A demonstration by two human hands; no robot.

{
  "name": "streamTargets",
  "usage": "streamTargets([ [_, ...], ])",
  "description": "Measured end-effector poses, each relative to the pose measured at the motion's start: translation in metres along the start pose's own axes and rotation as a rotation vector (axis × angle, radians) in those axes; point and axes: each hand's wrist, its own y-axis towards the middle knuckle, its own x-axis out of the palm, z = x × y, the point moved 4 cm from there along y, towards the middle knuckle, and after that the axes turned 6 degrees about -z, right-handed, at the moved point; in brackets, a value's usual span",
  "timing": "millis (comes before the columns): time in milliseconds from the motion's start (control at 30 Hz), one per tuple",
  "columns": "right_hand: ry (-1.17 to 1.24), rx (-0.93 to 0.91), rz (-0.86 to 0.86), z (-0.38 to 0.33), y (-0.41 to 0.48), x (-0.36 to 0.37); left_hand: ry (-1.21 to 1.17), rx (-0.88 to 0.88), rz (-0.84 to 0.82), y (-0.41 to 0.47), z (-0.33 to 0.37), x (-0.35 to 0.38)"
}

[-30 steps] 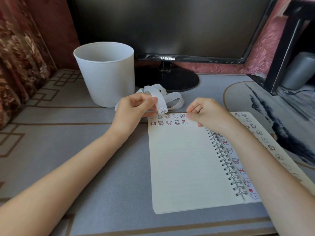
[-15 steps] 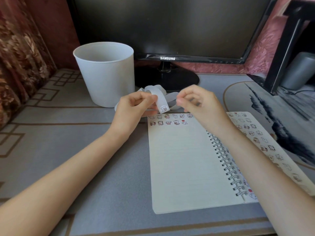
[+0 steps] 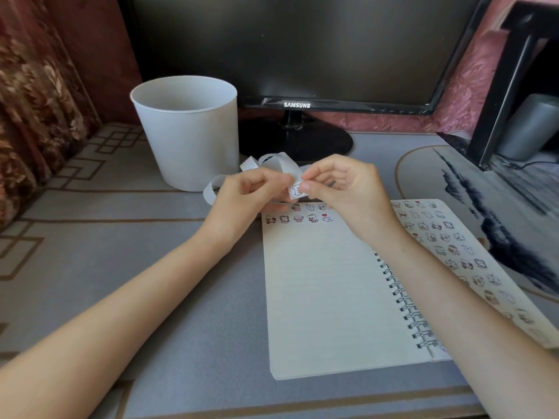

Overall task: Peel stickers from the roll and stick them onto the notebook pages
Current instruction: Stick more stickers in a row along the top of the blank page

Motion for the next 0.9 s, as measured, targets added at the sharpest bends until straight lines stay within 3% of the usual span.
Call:
streamTargets([
  [333,-0.029,-0.023,-0.014,0.0013,-0.0004,0.0032,0.041,0.002,0.022,0.0000,-0.0019,-0.0015],
  [900,-0.298,-0.044,-0.056,-0.0048,-0.0047,0.0043,0.015,-0.029,0.031,0.0002,-0.0030,-0.0012],
])
